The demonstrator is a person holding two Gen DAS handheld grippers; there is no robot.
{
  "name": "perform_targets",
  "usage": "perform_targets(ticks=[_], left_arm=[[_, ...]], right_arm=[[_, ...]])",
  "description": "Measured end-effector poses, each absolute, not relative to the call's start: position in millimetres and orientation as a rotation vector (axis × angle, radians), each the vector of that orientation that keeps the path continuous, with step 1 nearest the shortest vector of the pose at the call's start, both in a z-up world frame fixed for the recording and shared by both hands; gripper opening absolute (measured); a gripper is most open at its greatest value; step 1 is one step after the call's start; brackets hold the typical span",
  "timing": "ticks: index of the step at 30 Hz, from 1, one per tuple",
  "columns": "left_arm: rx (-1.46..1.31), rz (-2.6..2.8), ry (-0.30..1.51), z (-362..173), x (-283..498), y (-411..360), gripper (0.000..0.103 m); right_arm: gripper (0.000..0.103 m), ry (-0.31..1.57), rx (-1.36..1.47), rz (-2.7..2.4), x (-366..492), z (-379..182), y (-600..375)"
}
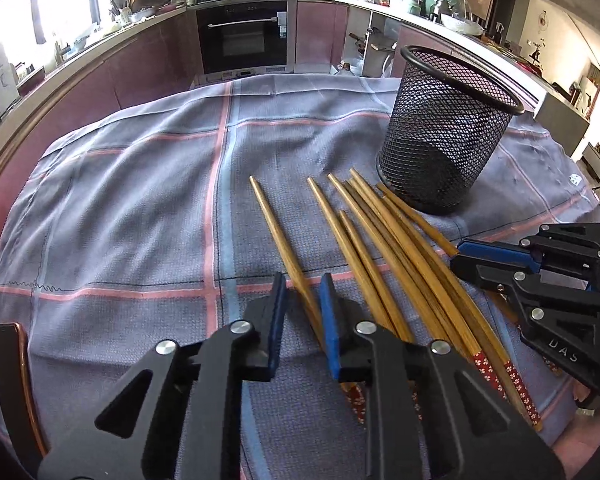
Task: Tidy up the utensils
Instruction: 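Close the left tool on a few chopsticks and lift them upright, then lower the held chopsticks into the black mesh cup and open the left tool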
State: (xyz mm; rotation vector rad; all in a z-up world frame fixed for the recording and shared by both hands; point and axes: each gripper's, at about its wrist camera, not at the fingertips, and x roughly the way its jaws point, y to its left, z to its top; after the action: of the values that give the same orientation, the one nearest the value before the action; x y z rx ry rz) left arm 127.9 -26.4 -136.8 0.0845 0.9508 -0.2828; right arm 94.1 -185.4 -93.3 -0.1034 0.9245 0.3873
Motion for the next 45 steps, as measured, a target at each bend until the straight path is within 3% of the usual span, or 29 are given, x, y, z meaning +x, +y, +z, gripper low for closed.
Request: perform_targets(ticks=[5,13,45], left_arm=[[0.038,-0.271,0.953,-137,127,-22,0.008],[-0.003,-0.280,0.902,-118,112,-10,0.008],[-0.147,-0.522,0.512,76,88,-25,0.008]], right_arm=[[0.005,0.917,-0.064,0.397,93,-89,-189],[0.005,0.855,-0.019,0.438,83,-65,-200],[0.005,0.435,0.041,0.487,87,68,-227]])
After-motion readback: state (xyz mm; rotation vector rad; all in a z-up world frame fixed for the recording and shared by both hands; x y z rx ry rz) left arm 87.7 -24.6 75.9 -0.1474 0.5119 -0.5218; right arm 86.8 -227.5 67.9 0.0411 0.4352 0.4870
